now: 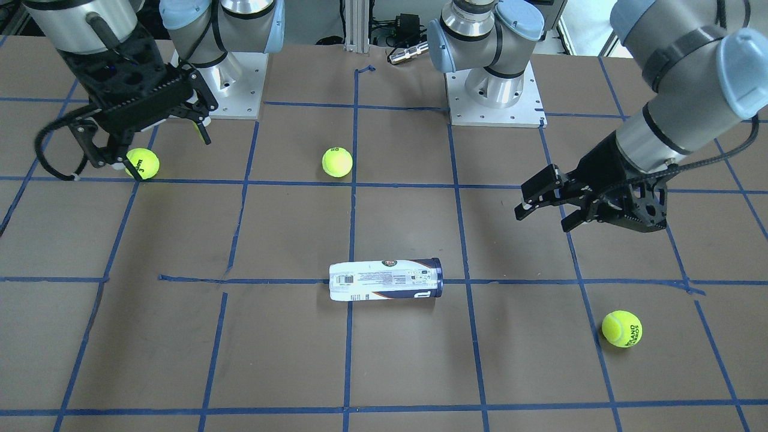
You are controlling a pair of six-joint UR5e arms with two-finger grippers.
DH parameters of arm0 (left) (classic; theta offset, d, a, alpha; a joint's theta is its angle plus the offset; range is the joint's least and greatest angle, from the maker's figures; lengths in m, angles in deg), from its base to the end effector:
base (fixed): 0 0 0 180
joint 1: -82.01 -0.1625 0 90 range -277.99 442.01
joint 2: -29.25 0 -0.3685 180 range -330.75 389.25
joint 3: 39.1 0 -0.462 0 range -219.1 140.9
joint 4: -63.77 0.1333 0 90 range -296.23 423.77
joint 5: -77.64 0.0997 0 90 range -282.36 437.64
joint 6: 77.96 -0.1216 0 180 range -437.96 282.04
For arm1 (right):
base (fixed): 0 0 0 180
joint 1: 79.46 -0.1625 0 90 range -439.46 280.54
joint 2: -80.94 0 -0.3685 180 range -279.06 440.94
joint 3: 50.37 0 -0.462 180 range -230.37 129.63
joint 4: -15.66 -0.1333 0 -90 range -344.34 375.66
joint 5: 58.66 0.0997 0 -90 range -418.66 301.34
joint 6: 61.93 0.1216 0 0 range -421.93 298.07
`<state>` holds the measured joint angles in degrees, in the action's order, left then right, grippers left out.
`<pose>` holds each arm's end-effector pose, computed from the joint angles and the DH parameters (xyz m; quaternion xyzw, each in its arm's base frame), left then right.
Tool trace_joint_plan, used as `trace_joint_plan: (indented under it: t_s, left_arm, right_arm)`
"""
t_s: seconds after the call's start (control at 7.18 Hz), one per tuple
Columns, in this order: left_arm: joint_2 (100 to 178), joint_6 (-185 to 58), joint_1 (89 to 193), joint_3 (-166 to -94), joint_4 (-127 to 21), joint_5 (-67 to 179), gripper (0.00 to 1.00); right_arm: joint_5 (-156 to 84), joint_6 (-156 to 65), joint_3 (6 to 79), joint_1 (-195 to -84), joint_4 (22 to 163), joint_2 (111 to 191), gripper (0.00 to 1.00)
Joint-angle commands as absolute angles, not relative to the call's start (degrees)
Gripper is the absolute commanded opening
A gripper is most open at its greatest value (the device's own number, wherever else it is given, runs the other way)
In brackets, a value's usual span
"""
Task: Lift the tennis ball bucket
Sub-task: 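Reach the left gripper to the can's open navy-rimmed end and grasp it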
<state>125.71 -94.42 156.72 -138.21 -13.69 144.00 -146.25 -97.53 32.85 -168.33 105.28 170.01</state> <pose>-0.0226 -0.6077 0.2881 -0.0046 -0.9785 0.0311 0.2040 0.1270 -0.5790 0.4666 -0.2968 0.9535 -0.0519 0.0049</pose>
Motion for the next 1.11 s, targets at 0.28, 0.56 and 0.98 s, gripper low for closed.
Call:
trace_joint_plan:
  t_s: [0.28,0.56,0.98]
  left_arm:
    - [133.1,-94.7,156.8,-143.1,-7.4,126.4,1.0]
    - [138.2,-95.9,156.9,-143.1,-6.1,124.2,1.0]
    - [142.4,-98.5,159.1,-143.9,-4.6,120.2,1.0]
  right_arm:
    - [-149.7,-73.1,33.4,-167.2,103.3,173.5,1.0]
    - [-145.1,-67.1,33.4,-167.2,103.3,173.5,1.0]
    - [-144.7,-62.4,33.8,-168.2,103.8,173.5,1.0]
